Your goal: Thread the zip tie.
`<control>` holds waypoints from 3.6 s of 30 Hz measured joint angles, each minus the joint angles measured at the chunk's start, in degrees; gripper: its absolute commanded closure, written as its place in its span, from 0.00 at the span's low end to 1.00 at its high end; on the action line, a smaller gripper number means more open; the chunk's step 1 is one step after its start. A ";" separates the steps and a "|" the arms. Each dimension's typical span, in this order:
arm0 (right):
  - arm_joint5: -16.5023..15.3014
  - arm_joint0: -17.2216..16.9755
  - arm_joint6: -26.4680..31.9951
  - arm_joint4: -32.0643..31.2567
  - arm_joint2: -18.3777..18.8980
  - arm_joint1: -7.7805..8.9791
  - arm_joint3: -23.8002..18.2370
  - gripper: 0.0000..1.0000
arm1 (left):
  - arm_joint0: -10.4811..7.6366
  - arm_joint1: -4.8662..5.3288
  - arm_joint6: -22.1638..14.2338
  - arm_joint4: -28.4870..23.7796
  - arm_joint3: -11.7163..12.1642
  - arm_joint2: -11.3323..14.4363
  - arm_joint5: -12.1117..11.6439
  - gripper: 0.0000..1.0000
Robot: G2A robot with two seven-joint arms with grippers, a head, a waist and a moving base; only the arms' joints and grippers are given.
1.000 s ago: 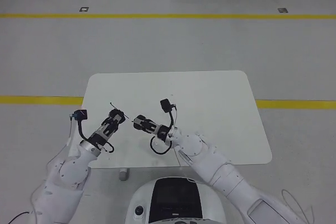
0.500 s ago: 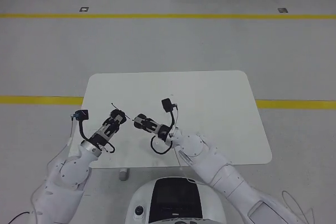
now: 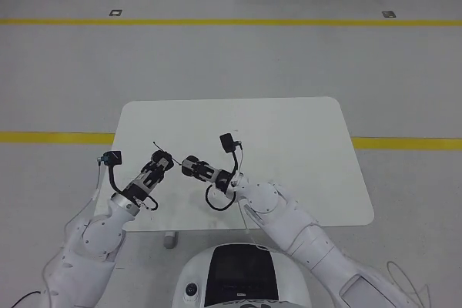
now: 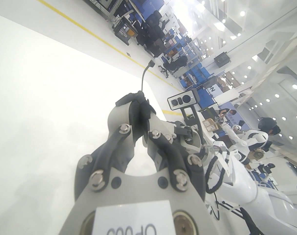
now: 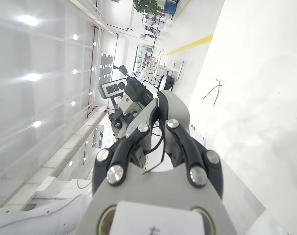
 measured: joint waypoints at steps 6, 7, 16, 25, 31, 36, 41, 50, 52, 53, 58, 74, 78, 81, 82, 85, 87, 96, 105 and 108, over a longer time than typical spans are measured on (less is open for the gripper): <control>0.11 0.20 0.25 -0.01 0.14 -0.14 0.14 1.00 | 0.00 0.00 0.00 0.00 0.00 0.00 0.00 1.00; 0.09 0.19 0.29 0.00 0.14 -0.17 0.14 1.00 | 0.00 0.00 0.00 0.00 0.00 0.00 0.00 1.00; 0.06 -0.02 0.42 -0.30 0.29 -0.31 -0.05 1.00 | 0.00 0.00 0.00 0.00 0.00 0.00 0.00 1.00; -0.14 -0.13 0.50 -0.49 0.57 -0.42 -0.29 1.00 | 0.00 0.00 0.00 0.00 0.00 0.00 0.00 1.00; -0.23 -0.33 0.68 -0.51 0.71 -0.47 -0.49 1.00 | 0.00 0.00 0.00 0.00 0.00 0.00 0.00 1.00; -0.13 -0.39 0.79 -0.49 0.79 -0.54 -0.46 1.00 | 0.00 0.00 0.00 0.00 0.00 0.00 0.00 1.00; 0.45 -0.27 0.67 -0.40 0.82 -0.67 0.06 1.00 | 0.00 0.00 0.00 0.00 0.00 0.00 0.00 1.00; 0.43 0.06 0.29 -0.16 0.63 -1.02 0.98 1.00 | 0.00 0.00 0.00 0.00 0.00 0.00 0.00 1.00; 0.34 0.09 0.25 -0.24 0.62 -1.07 1.07 1.00 | 0.00 0.00 0.00 0.00 0.00 0.00 0.00 1.00; 0.32 0.09 0.24 -0.28 0.63 -1.09 1.07 1.00 | 0.00 0.00 0.00 0.00 0.00 0.00 0.00 1.00; 0.22 -0.22 0.34 -0.71 0.88 -1.04 0.81 1.00 | 0.00 0.00 0.00 0.00 0.00 0.00 0.00 1.00; -0.11 -1.17 1.00 -1.47 1.69 -0.82 -0.75 1.00 | 0.00 0.00 0.00 0.00 0.00 0.00 0.00 1.00; -0.15 -0.96 1.18 -1.44 1.69 -0.88 -0.65 1.00 | 0.00 0.00 0.00 0.00 0.00 0.00 0.00 1.00; -0.01 -0.93 1.19 -1.53 1.59 -0.94 -0.70 1.00 | 0.00 0.00 0.00 0.00 0.00 0.00 0.00 1.00; 0.01 -0.92 1.18 -1.56 1.61 -0.95 -0.70 1.00 | 0.00 0.00 0.00 0.00 0.00 0.00 0.00 1.00; 0.07 -0.89 1.26 -1.60 1.67 -0.96 -0.67 1.00 | 0.00 0.00 0.00 0.00 0.00 0.00 0.00 1.00; 0.15 -0.90 1.32 -1.64 1.67 -0.97 -0.69 1.00 | 0.00 0.00 0.00 0.00 0.00 0.00 0.00 1.00; -0.62 -1.09 0.48 -1.24 2.04 -1.07 -0.71 1.00 | 0.00 0.00 0.00 0.00 0.00 0.00 0.00 1.00; -1.35 -1.35 0.93 0.14 2.26 -1.18 -0.26 1.00 | 0.00 0.00 0.00 0.00 0.00 0.00 0.00 1.00; -1.14 -1.11 1.28 0.03 2.16 -1.23 -0.14 1.00 | 0.00 0.00 0.00 0.00 0.00 0.00 0.00 1.00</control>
